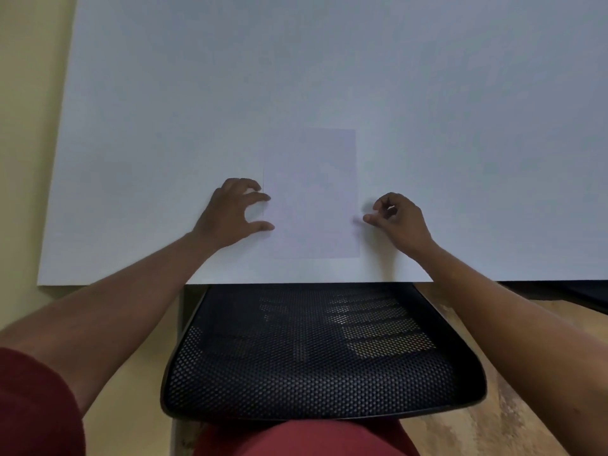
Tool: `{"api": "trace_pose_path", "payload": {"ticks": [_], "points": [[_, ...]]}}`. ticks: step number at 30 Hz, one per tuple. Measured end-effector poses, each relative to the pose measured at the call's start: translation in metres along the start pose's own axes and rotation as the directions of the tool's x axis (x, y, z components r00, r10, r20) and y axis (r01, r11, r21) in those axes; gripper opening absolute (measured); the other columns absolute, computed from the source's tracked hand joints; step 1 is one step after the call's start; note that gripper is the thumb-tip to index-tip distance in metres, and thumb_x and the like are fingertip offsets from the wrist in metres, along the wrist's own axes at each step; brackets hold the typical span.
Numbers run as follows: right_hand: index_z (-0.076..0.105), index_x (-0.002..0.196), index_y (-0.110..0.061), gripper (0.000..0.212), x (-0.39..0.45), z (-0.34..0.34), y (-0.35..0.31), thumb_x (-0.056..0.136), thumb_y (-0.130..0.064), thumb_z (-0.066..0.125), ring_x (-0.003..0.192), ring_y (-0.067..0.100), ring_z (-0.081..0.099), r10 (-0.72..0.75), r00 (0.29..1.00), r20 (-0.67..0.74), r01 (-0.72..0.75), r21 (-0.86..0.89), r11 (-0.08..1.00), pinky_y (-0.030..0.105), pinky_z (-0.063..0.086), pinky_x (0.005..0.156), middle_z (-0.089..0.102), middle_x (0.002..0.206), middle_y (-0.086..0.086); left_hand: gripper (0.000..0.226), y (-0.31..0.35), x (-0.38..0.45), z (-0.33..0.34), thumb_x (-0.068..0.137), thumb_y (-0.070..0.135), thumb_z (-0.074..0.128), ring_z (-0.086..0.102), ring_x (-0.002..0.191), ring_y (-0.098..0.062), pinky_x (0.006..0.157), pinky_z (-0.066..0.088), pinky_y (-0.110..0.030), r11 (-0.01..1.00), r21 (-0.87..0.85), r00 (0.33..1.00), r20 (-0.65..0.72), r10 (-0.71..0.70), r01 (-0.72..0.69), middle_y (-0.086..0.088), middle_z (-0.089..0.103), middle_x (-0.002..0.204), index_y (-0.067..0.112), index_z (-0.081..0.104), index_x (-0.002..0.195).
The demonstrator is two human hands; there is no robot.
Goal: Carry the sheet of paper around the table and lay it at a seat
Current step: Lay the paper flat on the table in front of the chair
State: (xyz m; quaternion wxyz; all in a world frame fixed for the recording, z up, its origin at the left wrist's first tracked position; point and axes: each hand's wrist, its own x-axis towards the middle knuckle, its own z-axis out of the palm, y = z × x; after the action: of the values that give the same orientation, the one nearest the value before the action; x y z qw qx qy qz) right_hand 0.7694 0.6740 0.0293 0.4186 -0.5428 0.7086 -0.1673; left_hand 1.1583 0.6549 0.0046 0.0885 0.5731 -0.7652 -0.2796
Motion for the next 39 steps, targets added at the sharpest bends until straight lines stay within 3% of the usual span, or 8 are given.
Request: {"api": "trace_pose_path", "payload": {"ticks": [3,5,7,10,21,33,39], "points": [[0.069,0.126,-0.023,0.041,-0.007,0.001,0.017,0.091,-0.04,0.082,0.119,0.023,0.06,-0.215,0.974,0.067,0.225,-0.239,0.945,0.033,0.044,0.101,0.064,0.134,-0.002,0.104,-0.007,-0.005,0.006,0.074,0.096,0.057,0.03,0.161,-0.029,0.129,0.026,-0.058,0.979,0.166,0.987,0.132,0.096,-0.117,0.003,0.041,0.172,0.034,0.055,0.157],[0.061,0.144,-0.025,0.058,-0.006,0.005,0.025,0.094,-0.051,0.075,0.14,0.026,0.049,-0.33,0.925,0.187,0.377,-0.364,0.852,0.041,0.039,0.116,0.055,0.154,-0.004,0.112,-0.008,-0.006,0.01,0.073,0.101,0.048,0.019,0.166,-0.028,0.133,0.016,-0.058,0.958,0.24,0.976,0.185,0.112,-0.155,0.006,0.028,0.178,0.037,0.043,0.165],[0.055,0.152,-0.029,0.068,-0.005,0.011,0.028,0.094,-0.062,0.067,0.149,0.026,0.041,-0.375,0.887,0.272,0.461,-0.442,0.77,0.047,0.033,0.122,0.049,0.162,-0.008,0.114,-0.008,-0.006,0.012,0.073,0.102,0.046,0.016,0.167,-0.029,0.133,0.013,-0.058,0.95,0.267,0.977,0.18,0.117,-0.163,0.006,0.025,0.18,0.037,0.039,0.166],[0.054,0.151,-0.033,0.072,-0.002,0.02,0.033,0.092,-0.073,0.058,0.15,0.029,0.039,-0.383,0.878,0.289,0.479,-0.507,0.716,0.054,0.034,0.122,0.045,0.165,-0.011,0.114,-0.007,-0.006,0.015,0.072,0.102,0.047,0.018,0.167,-0.03,0.132,0.014,-0.059,0.948,0.272,0.98,0.158,0.123,-0.163,0.005,0.028,0.179,0.036,0.042,0.165],[0.052,0.153,-0.035,0.068,0.008,0.018,0.022,0.092,-0.067,0.055,0.15,0.027,0.037,-0.336,0.904,0.265,0.427,-0.494,0.757,0.053,0.032,0.12,0.039,0.169,-0.014,0.12,-0.012,0.011,0.012,0.069,0.109,0.031,0.018,0.167,-0.027,0.132,0.014,-0.058,0.945,0.289,0.984,0.128,0.122,-0.154,0.008,0.027,0.179,0.038,0.042,0.165],[0.054,0.152,-0.032,0.068,0.015,0.019,0.023,0.093,-0.067,0.052,0.146,0.029,0.042,-0.359,0.9,0.248,0.436,-0.504,0.746,0.053,0.038,0.116,0.041,0.168,-0.013,0.112,-0.016,0.016,0.013,0.07,0.103,0.045,0.023,0.166,-0.024,0.13,0.018,-0.054,0.941,0.306,0.988,0.1,0.119,-0.144,0.01,0.029,0.178,0.04,0.045,0.163],[0.055,0.151,-0.03,0.064,0.015,0.021,0.02,0.094,-0.058,0.062,0.144,0.03,0.044,-0.363,0.902,0.233,0.431,-0.523,0.736,0.053,0.04,0.114,0.043,0.167,-0.012,0.111,-0.014,0.017,0.012,0.07,0.102,0.047,0.029,0.163,-0.027,0.127,0.023,-0.056,0.94,0.304,0.988,0.078,0.136,-0.153,0.006,0.035,0.176,0.037,0.05,0.161]]}}
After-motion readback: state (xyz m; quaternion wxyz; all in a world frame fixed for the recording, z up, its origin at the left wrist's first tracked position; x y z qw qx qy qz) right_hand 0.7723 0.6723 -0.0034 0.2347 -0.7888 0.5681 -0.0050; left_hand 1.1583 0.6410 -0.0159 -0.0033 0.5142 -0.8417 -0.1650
